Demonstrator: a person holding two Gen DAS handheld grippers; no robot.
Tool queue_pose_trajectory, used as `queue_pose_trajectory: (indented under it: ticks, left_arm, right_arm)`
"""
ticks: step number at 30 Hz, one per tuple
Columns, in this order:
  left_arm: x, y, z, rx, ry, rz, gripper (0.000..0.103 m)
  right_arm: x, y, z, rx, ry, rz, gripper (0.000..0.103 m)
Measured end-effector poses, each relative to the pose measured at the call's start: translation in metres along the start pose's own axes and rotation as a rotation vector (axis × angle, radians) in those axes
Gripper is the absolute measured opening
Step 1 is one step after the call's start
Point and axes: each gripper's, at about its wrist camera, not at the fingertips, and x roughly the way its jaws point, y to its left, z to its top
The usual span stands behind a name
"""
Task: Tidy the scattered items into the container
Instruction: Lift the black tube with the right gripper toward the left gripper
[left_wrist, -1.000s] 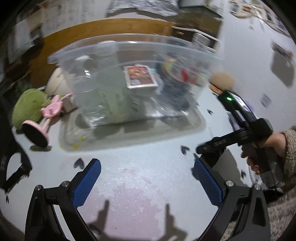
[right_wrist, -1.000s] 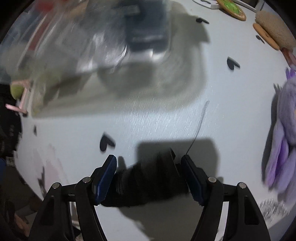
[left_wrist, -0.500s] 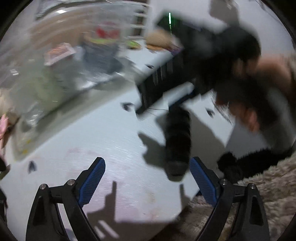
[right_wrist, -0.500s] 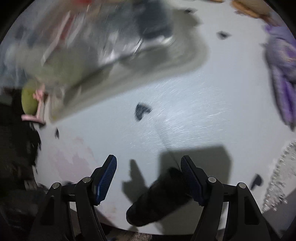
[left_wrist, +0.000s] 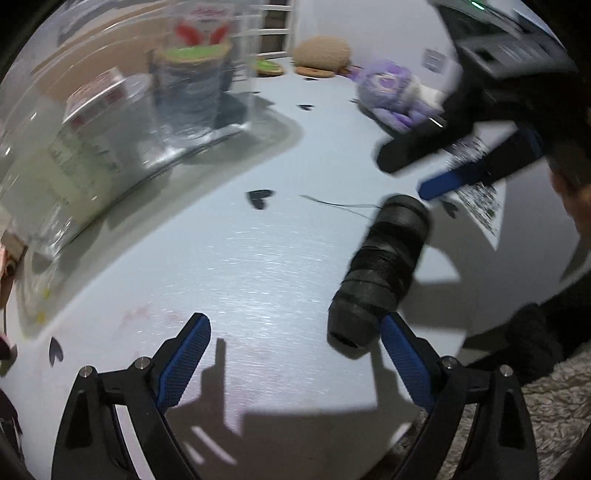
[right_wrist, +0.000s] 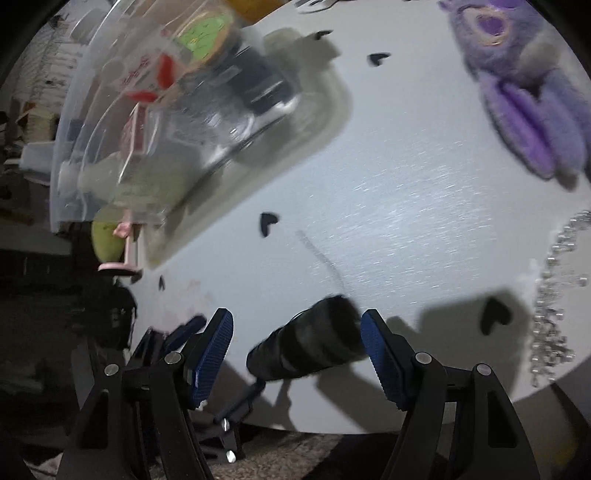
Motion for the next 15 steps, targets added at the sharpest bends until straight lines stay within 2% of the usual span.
queue_pose_trajectory:
  ticks: [15]
  left_arm:
    - [0.004, 0.05, 0.003, -0.19, 0.0, 0.113, 0.092]
  right_arm:
    - [0.034, 0.034, -0.014, -0.077, 0.139, 0.11, 0.073]
